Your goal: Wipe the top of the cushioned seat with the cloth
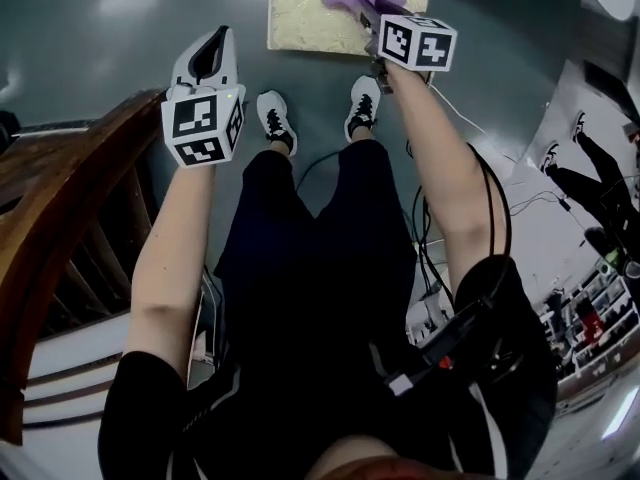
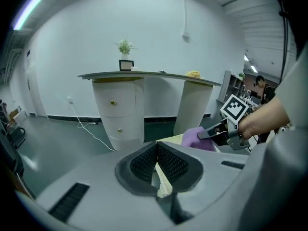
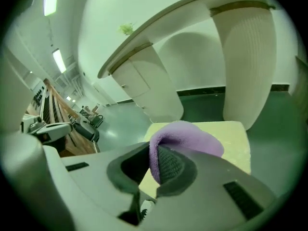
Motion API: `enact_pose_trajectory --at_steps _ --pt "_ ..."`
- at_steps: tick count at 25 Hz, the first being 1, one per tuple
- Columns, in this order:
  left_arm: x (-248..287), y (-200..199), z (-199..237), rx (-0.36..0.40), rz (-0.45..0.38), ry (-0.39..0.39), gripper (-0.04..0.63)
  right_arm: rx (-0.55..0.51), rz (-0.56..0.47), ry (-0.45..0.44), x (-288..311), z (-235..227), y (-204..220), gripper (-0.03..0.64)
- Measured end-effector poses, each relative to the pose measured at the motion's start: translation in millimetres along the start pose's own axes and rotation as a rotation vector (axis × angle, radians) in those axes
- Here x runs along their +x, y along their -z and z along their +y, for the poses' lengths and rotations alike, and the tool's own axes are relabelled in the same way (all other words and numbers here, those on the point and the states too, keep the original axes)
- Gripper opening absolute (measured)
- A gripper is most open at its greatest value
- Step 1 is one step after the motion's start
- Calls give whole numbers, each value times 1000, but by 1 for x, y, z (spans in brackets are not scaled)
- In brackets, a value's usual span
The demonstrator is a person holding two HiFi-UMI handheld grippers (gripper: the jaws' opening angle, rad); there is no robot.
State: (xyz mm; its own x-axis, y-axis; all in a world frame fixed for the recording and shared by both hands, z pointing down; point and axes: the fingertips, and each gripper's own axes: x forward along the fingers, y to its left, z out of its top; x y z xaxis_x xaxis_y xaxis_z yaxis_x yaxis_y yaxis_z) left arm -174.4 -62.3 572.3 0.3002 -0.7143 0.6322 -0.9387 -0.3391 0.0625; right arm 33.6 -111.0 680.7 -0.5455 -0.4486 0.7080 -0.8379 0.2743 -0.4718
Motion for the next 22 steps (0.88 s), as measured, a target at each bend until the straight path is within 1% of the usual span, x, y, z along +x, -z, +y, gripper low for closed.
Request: enact_pose_trajectory --at_steps 3,7,9,12,14,17,19,22 --pt "-19 5 25 -15 0 -8 5 -38 19 -103 28 70 1 23" --pt "-41 26 57 -62 20 -39 5 -3 52 -277 74 155 9 23" --pt "-49 40 71 -92 34 -53 5 21 65 -333 99 183 13 23" --pt "-58 70 92 -150 65 -87 5 82 87 -397 138 207 24 23" --pt "-64 88 99 -194 85 -112 5 122 114 -388 159 205 36 23" --pt "-79 102 103 -217 93 -123 5 150 144 -316 173 188 55 23" --pt "-87 108 103 -220 87 -124 5 131 168 -269 175 176 68 23" --pt "-85 111 97 -224 80 -124 5 80 187 -196 173 146 78 23"
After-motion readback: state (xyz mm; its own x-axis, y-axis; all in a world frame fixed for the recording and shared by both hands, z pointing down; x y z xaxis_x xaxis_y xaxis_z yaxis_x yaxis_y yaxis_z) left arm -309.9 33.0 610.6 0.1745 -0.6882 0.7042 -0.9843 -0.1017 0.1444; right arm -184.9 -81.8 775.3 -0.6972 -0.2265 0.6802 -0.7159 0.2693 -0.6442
